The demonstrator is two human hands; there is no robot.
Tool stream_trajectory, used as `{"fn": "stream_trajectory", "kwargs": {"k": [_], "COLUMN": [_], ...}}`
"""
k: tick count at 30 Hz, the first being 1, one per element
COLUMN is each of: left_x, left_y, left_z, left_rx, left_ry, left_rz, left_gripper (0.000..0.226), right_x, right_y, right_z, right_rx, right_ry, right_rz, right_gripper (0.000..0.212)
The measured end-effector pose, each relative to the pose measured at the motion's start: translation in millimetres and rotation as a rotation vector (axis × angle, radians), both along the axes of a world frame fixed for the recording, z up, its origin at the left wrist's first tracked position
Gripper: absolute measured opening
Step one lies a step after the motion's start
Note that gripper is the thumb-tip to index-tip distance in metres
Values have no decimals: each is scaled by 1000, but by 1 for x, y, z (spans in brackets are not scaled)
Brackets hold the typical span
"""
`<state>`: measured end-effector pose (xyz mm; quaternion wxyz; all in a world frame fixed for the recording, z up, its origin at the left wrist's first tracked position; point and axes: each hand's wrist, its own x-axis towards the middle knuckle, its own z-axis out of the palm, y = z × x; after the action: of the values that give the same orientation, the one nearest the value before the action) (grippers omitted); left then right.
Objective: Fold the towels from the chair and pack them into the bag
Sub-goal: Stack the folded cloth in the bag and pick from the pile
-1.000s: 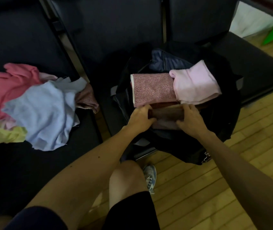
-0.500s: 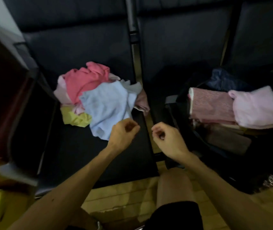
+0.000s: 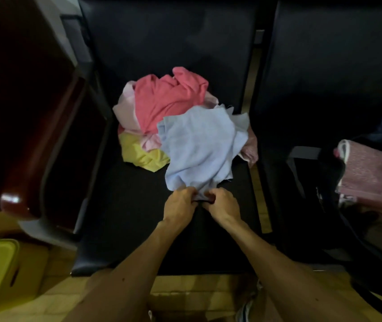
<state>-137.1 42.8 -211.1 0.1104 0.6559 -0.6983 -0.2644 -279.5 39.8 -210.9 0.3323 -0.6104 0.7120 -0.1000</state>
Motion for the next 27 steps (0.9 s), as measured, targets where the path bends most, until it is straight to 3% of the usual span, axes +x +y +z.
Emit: {"fn": "stream_trajectory", "kwargs": {"k": [6,11,15,20,27], "left_x": [9,7,10,19,5], "left_y": [-3,8,28,52,73], "left_z": [-12,-2,25,105,311], "left_rx": [-28,-59,-198,-471,-749], "left_ry": [-24,-66,50,238,552], "left_rz": [-20,-59,-21,-100,-129], "left_gripper": [15,19,19,13,10], "right_x": [4,-4,-14,-19,-18], "right_y": [-4,4,21,44,86], "right_z": [-9,10,52,134,306], "right_rx": [-34,173,220,135,-265], "right_ry": [-4,-294,-468,-680,-1054], "right_rz": [-3,-45,-82,-93,-16], "right_gripper": [15,28,32,18,22]}}
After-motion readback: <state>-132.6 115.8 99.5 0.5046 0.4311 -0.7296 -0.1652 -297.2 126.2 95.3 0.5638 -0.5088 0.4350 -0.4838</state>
